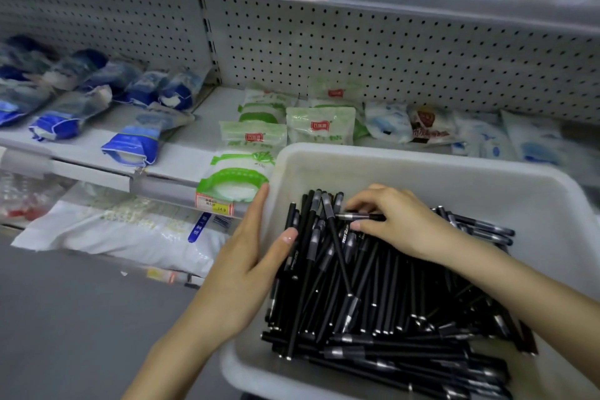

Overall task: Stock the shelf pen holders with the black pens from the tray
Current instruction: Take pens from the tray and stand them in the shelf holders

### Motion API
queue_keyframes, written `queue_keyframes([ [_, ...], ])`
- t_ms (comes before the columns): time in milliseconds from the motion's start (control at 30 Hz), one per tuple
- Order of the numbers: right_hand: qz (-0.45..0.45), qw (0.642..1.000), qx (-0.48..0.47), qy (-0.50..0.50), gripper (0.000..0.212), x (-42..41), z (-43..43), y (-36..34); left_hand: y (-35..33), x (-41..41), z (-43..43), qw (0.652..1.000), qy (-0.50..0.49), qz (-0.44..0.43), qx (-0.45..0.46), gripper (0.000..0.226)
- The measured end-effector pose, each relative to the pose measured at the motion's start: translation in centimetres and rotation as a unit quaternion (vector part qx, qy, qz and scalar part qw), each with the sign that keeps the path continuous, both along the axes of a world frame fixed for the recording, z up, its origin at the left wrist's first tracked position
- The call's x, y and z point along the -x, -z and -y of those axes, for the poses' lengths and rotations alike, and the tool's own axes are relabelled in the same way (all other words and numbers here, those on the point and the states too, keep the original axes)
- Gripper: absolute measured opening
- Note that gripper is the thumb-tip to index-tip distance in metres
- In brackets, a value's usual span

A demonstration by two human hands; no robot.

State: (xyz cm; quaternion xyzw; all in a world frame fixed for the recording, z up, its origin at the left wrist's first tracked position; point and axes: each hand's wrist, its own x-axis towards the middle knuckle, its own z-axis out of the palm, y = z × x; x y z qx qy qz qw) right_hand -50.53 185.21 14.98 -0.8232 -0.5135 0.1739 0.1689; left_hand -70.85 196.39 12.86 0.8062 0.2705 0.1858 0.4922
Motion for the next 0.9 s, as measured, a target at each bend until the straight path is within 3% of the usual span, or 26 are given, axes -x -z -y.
queue_keyframes([
  [233, -0.030, 0.998, -0.033, 0.041, 0.005, -0.2, -0.1, -0.3, 0.3, -0.1, -0.2, 1.000, 0.000, -0.009, -0.025, 0.077],
  [333, -0.098, 0.990, -0.089, 0.050, 0.017, 0.5, -0.2, -2.8, 0.0, 0.1, -0.5, 0.998, -0.003, -0.020, -0.055, 0.075],
  [433, -0.170, 0.974, -0.148, 0.028, 0.015, 1.7, -0.1, -7.8, -1.5, 0.4, -0.8, 0.993, -0.019, 0.007, -0.118, 0.069],
  [567, -0.242, 0.948, -0.202, -0.043, 0.033, 3.4, 0.0, -15.6, -5.4, 0.6, -1.5, 0.966, -0.097, 0.143, -0.193, 0.043],
  [733, -0.178, 0.913, -0.349, -0.112, 0.030, 5.0, -3.0, -24.5, -13.1, -0.3, -5.3, 0.906, -0.175, 0.294, -0.250, 0.028],
  [900, -0.065, 0.874, -0.462, -0.135, 0.019, 4.8, -8.3, -31.2, -19.8, -2.8, -11.8, 0.866, -0.229, 0.322, -0.307, 0.030],
])
